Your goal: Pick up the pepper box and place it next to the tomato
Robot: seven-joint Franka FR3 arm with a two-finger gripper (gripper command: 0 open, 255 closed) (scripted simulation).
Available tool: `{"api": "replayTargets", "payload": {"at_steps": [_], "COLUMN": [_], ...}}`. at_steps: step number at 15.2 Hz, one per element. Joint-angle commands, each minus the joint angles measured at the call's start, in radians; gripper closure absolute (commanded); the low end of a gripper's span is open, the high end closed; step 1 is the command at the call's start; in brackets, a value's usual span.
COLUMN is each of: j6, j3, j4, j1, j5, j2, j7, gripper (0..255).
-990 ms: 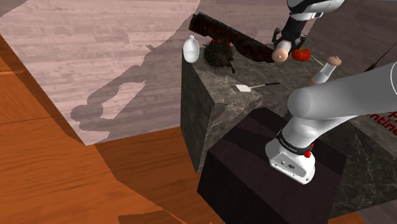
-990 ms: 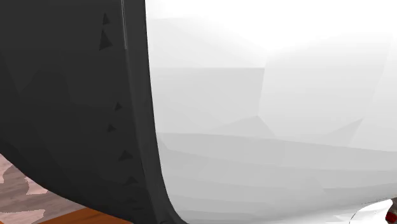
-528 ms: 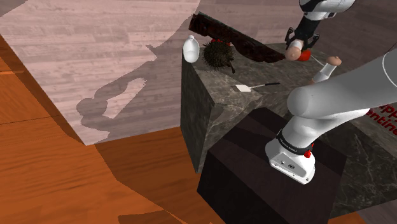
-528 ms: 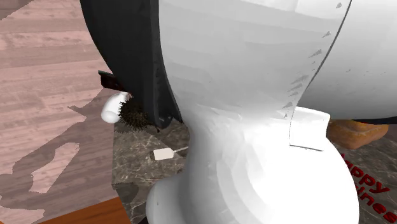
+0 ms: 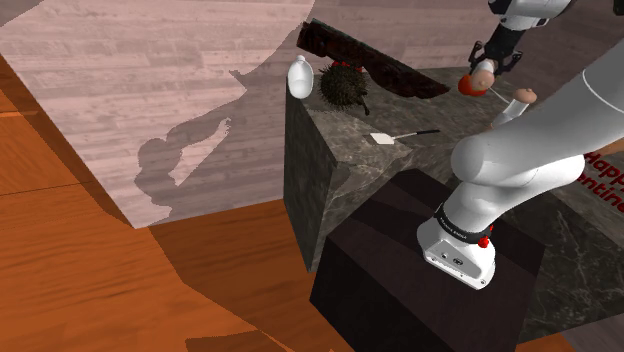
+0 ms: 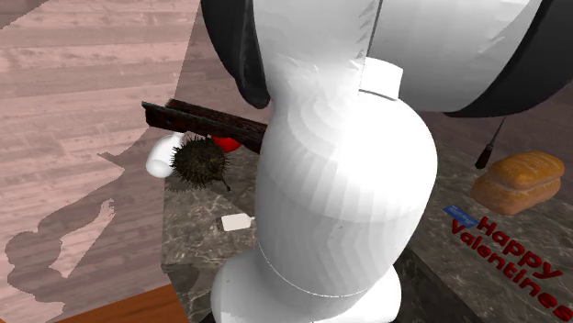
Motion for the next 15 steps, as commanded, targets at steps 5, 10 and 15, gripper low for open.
{"api": "replayTargets", "payload": {"at_steps": [5,10,15], "j6": [-0.008,-0.044,-0.117], "j3": [-0.095,-0.146,-0.161], "j4": [0.197,0.392,0.634], "j1": [-0.025,-0.074,-0.166], "j5": [0.090,0.202,0.320], "j2": [0.190,0.369,0.567], "j7": [-0.171,-0.314,-0.436], "gripper": [255,255,255]}}
